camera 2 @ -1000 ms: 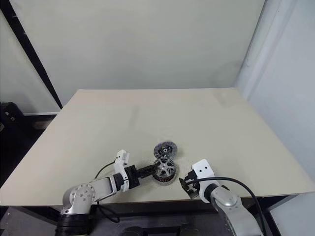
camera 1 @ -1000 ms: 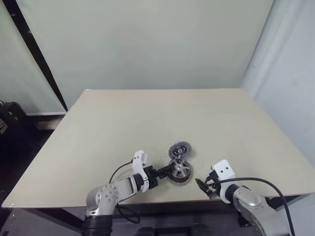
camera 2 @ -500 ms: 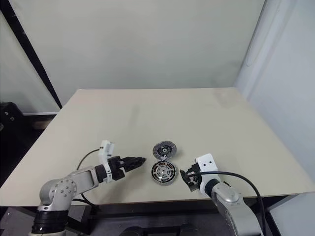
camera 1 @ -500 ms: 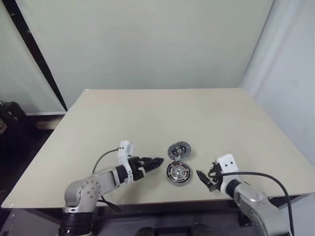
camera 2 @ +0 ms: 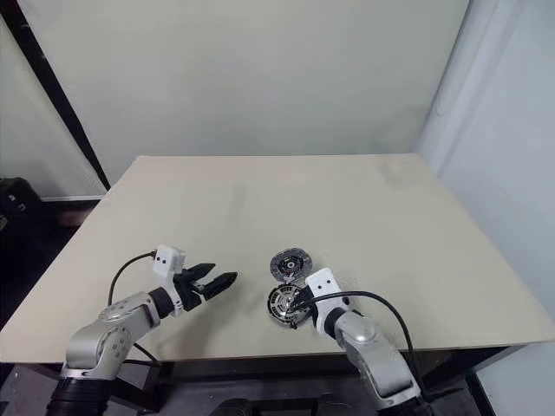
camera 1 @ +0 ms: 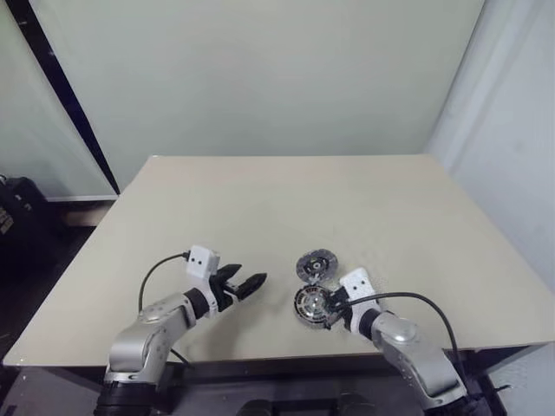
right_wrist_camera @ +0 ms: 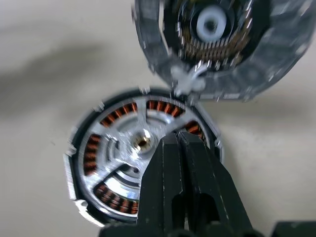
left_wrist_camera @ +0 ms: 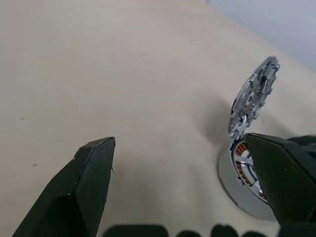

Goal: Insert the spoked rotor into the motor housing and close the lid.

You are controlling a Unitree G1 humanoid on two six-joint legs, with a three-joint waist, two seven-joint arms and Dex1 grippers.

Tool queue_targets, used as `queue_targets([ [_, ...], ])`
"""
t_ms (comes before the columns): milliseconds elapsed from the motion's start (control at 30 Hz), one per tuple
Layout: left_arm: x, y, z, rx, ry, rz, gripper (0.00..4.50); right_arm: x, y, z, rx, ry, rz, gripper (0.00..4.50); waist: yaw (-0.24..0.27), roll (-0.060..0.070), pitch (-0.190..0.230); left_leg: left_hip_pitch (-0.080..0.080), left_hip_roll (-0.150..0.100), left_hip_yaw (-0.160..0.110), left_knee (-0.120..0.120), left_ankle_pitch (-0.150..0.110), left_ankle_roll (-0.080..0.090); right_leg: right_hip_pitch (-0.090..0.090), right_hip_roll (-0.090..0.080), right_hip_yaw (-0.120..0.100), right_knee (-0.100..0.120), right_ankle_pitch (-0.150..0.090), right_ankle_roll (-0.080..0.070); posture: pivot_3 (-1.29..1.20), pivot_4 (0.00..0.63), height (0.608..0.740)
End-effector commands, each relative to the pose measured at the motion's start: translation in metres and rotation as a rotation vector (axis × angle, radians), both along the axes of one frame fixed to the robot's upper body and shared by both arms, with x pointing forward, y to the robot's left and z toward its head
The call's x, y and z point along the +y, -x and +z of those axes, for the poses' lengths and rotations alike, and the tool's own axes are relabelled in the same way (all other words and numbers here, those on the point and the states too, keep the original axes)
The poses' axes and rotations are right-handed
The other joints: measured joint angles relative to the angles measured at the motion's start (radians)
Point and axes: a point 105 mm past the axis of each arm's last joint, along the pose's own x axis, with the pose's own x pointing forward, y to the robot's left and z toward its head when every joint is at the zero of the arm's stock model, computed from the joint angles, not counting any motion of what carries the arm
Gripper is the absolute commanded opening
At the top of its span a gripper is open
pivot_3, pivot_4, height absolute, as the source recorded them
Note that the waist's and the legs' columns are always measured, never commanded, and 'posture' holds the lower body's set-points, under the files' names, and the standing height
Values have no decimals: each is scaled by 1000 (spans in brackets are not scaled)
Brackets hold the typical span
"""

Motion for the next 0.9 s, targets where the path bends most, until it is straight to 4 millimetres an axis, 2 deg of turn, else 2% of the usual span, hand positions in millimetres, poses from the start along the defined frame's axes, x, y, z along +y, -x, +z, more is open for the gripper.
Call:
queue_targets([
  [33, -5, -1, 9, -49, 0, -19, 4500, 0, -1, -9, -1, 35, 24, 36, 0, 0, 0, 0, 0, 0, 0, 0, 0, 0, 0, 0, 0, 0, 0, 0, 0, 740],
  [167, -7, 1, 7, -43, 0, -24, 4500, -2, 0, -9, -8, 26, 13, 36, 0, 0, 0, 4, 0, 0, 0, 0, 0, 2, 0, 0, 0, 0, 0, 0, 0, 740],
  [333, -8, 2, 4, -27, 3, -28, 4500, -1, -6, 17, -87, -36, 4, 36, 0, 0, 0, 4, 1, 0, 1, 0, 0, 2, 0, 0, 0, 0, 0, 0, 0, 740],
  [433, -11, 3, 2, -9, 17, -32, 4500, 0, -4, 34, -124, -27, 55, 648, 0, 0, 0, 3, 0, 0, 1, 0, 0, 1, 0, 0, 0, 0, 0, 0, 0, 740],
  [500, -13, 4, 1, 11, 34, -39, 4500, 0, 0, 41, -140, 6, 102, 1307, 0, 0, 0, 2, 0, 0, 1, 0, 0, 1, 0, 0, 0, 0, 0, 0, 0, 740],
  [600, -17, 6, -2, 72, 96, -32, 3898, -6, 10, 47, -171, 154, 215, 2351, 0, 0, 0, 2, 0, 0, 1, 0, 0, 1, 0, 0, 0, 0, 0, 0, 0, 740],
  [667, -19, 6, -3, 103, 126, -17, 3249, -11, 14, 50, -181, 222, 264, 3030, 0, 0, 0, 2, 0, 0, 1, 0, 0, 2, 0, 0, 0, 0, 0, 0, 0, 740],
  [900, -19, -3, -22, 341, 202, 143, 710, -17, 28, 52, -199, 483, 548, 3042, 0, -3, 1, 4, 0, -1, 3, 0, 0, 3, 1, -1, 1, 0, 0, 0, 0, 740],
])
